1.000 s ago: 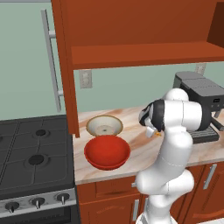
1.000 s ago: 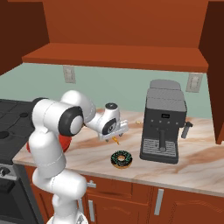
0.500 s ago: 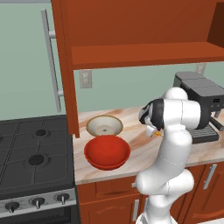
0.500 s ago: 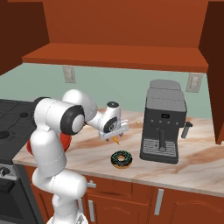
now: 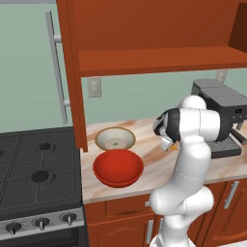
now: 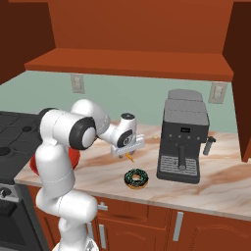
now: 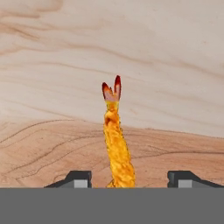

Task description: Pick both bowls and place them on the counter. Then place the shrimp in one bowl and place the donut in the other bowl.

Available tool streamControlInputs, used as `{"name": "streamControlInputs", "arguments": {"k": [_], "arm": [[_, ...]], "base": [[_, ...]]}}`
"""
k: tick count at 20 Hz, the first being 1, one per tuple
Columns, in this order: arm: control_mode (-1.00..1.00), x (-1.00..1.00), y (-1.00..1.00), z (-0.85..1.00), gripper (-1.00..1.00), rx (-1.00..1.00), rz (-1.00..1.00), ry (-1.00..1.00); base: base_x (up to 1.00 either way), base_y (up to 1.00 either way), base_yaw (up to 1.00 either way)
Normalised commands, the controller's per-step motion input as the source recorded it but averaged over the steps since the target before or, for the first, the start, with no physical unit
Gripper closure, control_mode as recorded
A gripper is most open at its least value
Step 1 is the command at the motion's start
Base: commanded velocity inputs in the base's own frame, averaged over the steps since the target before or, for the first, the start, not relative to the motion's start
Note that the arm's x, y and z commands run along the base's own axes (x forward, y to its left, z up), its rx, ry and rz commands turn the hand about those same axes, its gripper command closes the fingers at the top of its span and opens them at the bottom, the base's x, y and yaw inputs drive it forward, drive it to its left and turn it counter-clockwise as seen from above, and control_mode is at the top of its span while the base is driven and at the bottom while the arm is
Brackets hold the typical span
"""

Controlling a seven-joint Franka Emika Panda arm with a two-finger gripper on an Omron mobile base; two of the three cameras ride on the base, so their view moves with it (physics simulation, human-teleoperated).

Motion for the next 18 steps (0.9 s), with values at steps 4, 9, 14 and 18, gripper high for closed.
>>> {"name": "streamControlInputs", "arguments": {"k": [4, 9, 14, 18], "arm": [[-1.00, 0.00, 0.00, -0.26, 1.00, 0.02, -0.04, 0.04], [-1.00, 0.00, 0.00, -0.19, 1.00, 0.03, -0.03, 0.02], [-1.00, 0.00, 0.00, -0.18, 1.00, 0.01, -0.02, 0.00], [-1.00, 0.00, 0.00, -0.17, 1.00, 0.00, -0.01, 0.00]], "base": [[0.00, 0.00, 0.00], [0.00, 0.00, 0.00], [0.00, 0.00, 0.00], [0.00, 0.00, 0.00]]}}
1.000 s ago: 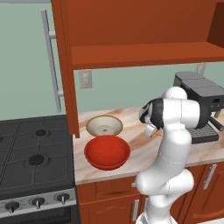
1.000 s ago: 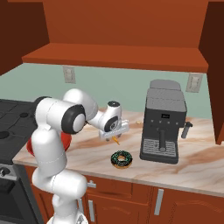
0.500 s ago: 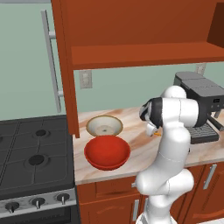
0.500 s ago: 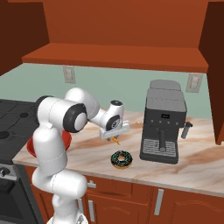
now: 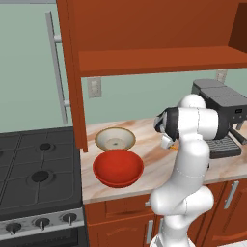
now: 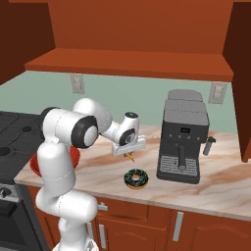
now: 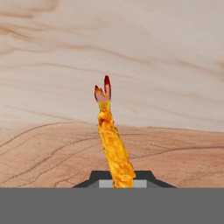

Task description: Pick both bowls and place them on the counter. Then place the shrimp in one bowl and place the donut in the other bowl.

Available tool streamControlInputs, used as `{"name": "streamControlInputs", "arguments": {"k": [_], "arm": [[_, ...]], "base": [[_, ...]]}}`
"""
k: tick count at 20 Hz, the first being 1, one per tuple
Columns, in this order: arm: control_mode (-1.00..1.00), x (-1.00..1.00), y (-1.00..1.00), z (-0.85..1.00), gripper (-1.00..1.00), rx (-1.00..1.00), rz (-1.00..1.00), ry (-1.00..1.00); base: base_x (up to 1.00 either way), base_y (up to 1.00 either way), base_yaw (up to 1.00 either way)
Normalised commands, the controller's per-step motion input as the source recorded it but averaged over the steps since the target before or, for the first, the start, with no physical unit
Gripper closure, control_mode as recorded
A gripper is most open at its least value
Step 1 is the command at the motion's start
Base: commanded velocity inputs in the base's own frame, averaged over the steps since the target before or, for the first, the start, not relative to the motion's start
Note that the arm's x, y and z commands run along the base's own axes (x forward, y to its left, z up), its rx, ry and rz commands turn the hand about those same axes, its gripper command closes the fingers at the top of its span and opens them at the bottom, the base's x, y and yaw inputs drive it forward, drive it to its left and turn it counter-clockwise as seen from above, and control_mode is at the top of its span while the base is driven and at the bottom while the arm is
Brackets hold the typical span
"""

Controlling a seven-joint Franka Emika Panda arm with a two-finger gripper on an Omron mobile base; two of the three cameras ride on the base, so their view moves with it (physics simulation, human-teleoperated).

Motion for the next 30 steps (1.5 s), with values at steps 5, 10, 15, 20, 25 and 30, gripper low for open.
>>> {"name": "streamControlInputs", "arguments": {"k": [5, 10, 15, 20, 25, 30], "arm": [[-1.00, -0.14, 0.03, -0.04, 1.00, 0.00, 0.00, 0.00], [-1.00, -0.31, 0.16, 0.20, 1.00, 0.00, 0.00, -0.01], [-1.00, -0.34, 0.22, 0.29, 1.00, 0.00, 0.00, -0.03], [-1.00, -0.25, 0.28, 0.35, 1.00, 0.00, 0.00, 0.00], [-1.00, -0.35, 0.33, 0.29, 1.00, 0.00, 0.00, -0.01], [-1.00, -0.20, 0.39, 0.35, 1.00, 0.00, 0.00, -0.09]], "base": [[0.00, 0.00, 0.00], [0.00, 0.00, 0.00], [0.00, 0.00, 0.00], [0.00, 0.00, 0.00], [0.00, 0.00, 0.00], [0.00, 0.00, 0.00]]}}
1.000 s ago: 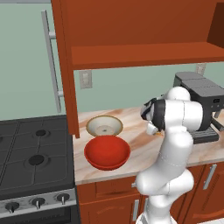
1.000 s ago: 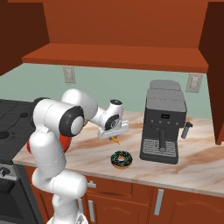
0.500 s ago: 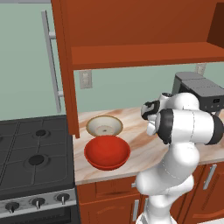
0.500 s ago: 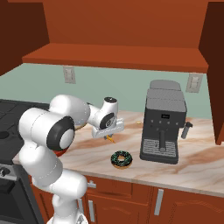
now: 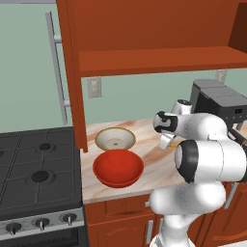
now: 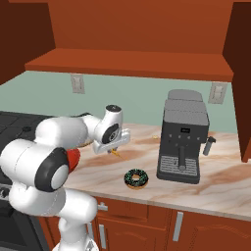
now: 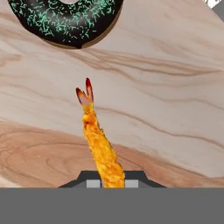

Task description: Pick both bowls and place them on the counter. Then place the shrimp in one bowl and place the donut in the other bowl.

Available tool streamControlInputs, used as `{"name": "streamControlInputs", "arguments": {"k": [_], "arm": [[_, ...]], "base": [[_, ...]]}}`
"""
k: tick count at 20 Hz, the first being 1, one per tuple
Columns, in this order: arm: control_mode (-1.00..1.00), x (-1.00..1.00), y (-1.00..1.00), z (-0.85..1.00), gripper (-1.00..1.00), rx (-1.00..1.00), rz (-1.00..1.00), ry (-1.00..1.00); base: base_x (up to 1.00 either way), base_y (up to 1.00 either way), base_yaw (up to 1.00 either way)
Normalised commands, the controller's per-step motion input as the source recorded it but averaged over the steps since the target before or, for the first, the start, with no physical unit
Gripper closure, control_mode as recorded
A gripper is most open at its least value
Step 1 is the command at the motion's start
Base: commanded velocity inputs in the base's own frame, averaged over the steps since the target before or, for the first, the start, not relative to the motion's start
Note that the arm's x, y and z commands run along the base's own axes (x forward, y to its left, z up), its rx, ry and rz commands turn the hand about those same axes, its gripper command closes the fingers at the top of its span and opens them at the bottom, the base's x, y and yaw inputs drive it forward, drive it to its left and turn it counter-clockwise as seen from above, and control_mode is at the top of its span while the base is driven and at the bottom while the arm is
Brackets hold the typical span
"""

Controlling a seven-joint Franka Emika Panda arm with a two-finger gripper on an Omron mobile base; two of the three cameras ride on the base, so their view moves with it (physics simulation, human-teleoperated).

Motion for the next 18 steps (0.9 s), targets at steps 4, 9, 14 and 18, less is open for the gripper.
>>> {"name": "streamControlInputs", "arguments": {"k": [4, 9, 14, 18], "arm": [[-1.00, -0.15, 0.47, 0.32, 1.00, 0.00, 0.00, -0.12], [-1.00, -0.16, 0.48, 0.28, 1.00, -0.01, 0.00, -0.15], [-1.00, -0.19, 0.47, 0.17, 1.00, -0.02, 0.00, -0.11], [-1.00, -0.01, 0.41, 0.36, 1.00, -0.04, 0.00, -0.14]], "base": [[0.00, 0.00, 0.00], [0.00, 0.00, 0.00], [0.00, 0.00, 0.00], [0.00, 0.00, 0.00]]}}
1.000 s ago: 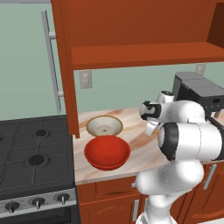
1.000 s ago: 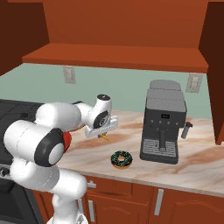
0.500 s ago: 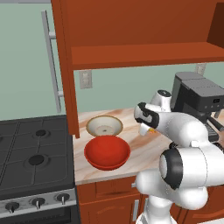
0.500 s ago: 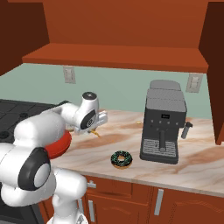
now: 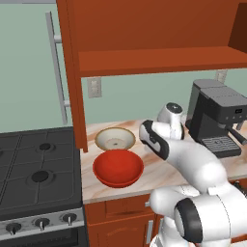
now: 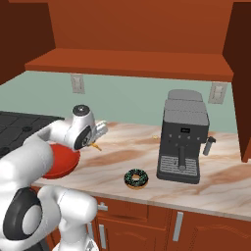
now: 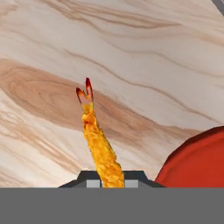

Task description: Pick both bowls and place them on the counter. Then place the shrimp in one bowl and place the donut in the other bowl.

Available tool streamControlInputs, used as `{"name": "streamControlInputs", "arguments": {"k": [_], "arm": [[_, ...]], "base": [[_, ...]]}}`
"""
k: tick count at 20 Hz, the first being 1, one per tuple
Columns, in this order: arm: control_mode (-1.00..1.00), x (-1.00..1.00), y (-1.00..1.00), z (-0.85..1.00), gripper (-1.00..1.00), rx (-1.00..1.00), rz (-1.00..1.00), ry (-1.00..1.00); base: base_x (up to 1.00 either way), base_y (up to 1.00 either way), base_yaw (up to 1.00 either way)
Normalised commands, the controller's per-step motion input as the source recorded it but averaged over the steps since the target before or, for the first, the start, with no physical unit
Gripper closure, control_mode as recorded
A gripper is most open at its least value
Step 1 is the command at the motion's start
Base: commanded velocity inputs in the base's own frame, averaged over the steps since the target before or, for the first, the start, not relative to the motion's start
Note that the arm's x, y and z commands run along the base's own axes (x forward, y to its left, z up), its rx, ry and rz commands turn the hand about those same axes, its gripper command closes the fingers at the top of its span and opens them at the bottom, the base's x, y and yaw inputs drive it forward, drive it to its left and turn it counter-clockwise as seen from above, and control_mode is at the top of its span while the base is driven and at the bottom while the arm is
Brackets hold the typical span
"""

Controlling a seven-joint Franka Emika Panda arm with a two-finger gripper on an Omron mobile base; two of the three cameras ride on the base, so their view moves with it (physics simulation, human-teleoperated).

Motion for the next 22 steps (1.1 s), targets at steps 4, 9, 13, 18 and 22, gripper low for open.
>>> {"name": "streamControlInputs", "arguments": {"k": [4, 9, 13, 18, 22], "arm": [[-1.00, -0.01, 0.45, 0.35, 1.00, -0.01, 0.00, -0.10], [-1.00, 0.09, 0.42, 0.31, 1.00, 0.00, 0.00, -0.05], [-1.00, 0.12, 0.42, 0.26, 1.00, 0.00, 0.00, -0.09], [-1.00, 0.16, 0.40, 0.19, 1.00, 0.00, 0.00, -0.10], [-1.00, 0.26, 0.39, 0.05, 1.00, 0.00, 0.00, -0.06]], "base": [[0.00, 0.00, 0.00], [0.00, 0.00, 0.00], [0.00, 0.00, 0.00], [0.00, 0.00, 0.00], [0.00, 0.00, 0.00]]}}
